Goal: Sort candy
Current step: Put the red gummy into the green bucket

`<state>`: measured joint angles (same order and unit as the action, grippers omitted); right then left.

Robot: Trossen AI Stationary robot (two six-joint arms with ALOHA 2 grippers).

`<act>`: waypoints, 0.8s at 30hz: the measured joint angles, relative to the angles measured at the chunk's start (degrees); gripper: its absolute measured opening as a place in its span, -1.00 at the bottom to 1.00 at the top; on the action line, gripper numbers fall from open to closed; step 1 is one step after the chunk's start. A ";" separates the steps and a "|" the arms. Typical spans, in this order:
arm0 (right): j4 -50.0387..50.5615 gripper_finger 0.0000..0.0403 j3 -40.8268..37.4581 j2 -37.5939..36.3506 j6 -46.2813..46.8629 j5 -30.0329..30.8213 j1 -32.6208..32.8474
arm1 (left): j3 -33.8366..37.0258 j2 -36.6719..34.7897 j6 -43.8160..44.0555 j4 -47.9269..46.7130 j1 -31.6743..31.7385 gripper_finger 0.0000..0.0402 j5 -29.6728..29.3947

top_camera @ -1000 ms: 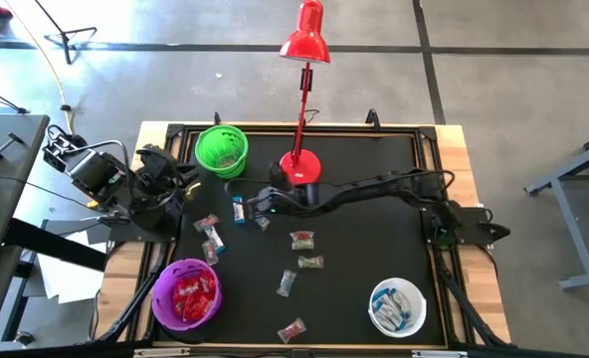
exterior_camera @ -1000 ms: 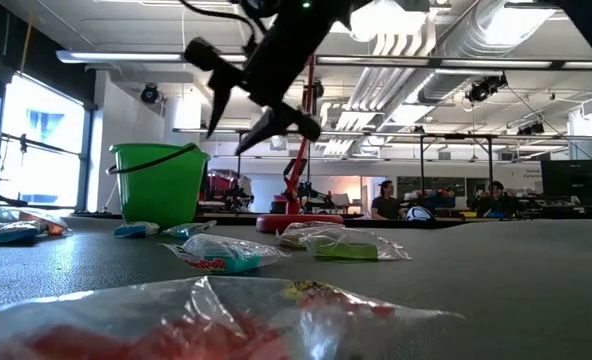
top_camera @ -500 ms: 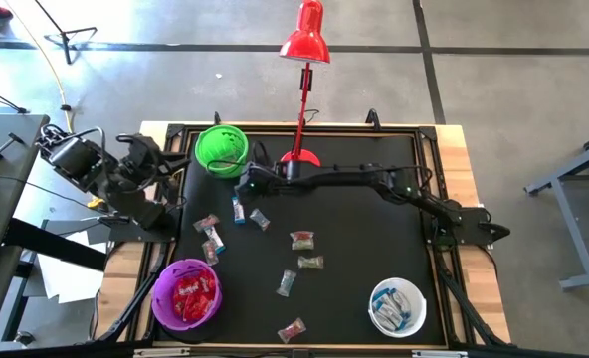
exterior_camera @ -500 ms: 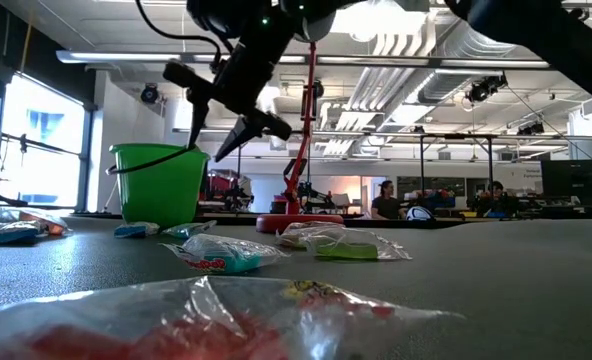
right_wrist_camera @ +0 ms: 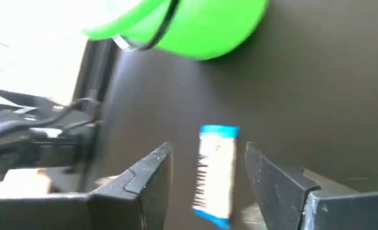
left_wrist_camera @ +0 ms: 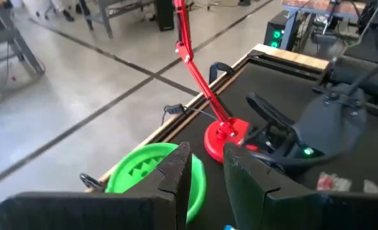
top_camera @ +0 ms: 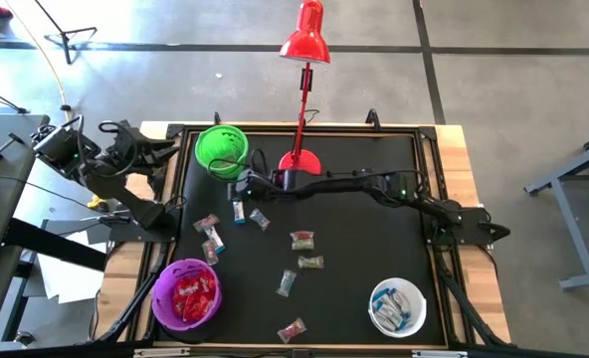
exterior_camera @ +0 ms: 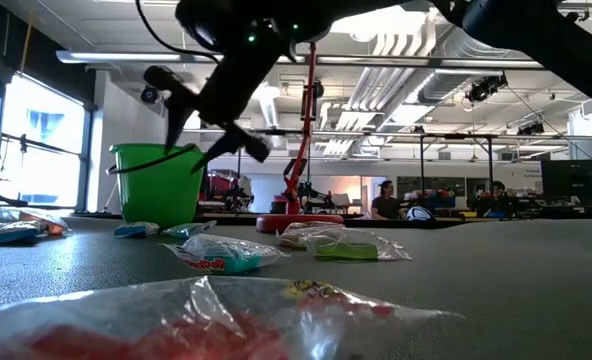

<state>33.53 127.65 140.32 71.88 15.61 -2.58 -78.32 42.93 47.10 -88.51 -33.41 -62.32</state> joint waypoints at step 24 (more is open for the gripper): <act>-5.13 -0.05 -0.08 5.08 7.95 -4.37 1.67 | 0.00 -1.53 -13.32 0.02 0.00 -0.62 0.21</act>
<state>28.40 127.57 145.40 79.83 11.25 -0.91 -78.32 41.40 33.78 -88.49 -33.41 -62.11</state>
